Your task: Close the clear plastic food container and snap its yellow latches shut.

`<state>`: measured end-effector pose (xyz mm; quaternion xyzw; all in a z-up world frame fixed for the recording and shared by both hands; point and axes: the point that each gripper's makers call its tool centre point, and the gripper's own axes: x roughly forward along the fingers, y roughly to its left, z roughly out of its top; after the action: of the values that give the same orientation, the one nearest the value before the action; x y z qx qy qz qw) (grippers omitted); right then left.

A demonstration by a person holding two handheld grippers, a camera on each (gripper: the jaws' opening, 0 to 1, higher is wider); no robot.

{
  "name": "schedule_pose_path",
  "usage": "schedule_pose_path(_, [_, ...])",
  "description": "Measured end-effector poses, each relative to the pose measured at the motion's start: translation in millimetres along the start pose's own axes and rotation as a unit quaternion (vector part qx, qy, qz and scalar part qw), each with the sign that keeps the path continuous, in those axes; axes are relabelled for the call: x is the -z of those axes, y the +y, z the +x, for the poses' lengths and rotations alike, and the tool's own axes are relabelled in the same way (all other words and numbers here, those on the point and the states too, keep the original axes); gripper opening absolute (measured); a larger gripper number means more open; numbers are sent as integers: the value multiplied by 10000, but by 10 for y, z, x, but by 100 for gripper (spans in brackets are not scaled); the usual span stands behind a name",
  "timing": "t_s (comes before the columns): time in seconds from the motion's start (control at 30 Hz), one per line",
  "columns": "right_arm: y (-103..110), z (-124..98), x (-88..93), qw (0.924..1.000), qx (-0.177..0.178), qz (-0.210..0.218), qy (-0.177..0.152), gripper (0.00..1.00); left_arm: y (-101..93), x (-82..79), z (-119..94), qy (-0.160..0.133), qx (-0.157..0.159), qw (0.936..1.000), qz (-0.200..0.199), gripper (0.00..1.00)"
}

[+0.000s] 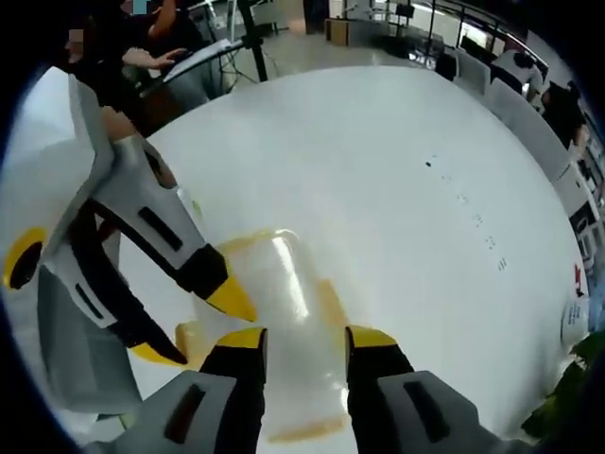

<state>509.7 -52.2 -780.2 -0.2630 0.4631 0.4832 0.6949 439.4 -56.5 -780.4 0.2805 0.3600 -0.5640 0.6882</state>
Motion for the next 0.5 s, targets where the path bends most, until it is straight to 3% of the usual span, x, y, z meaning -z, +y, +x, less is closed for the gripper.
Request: schedule_pose_path(0.5, [-14,80,16,9999,-143,-39,81,35,29,-6,15,-90,-205,9997,128,46])
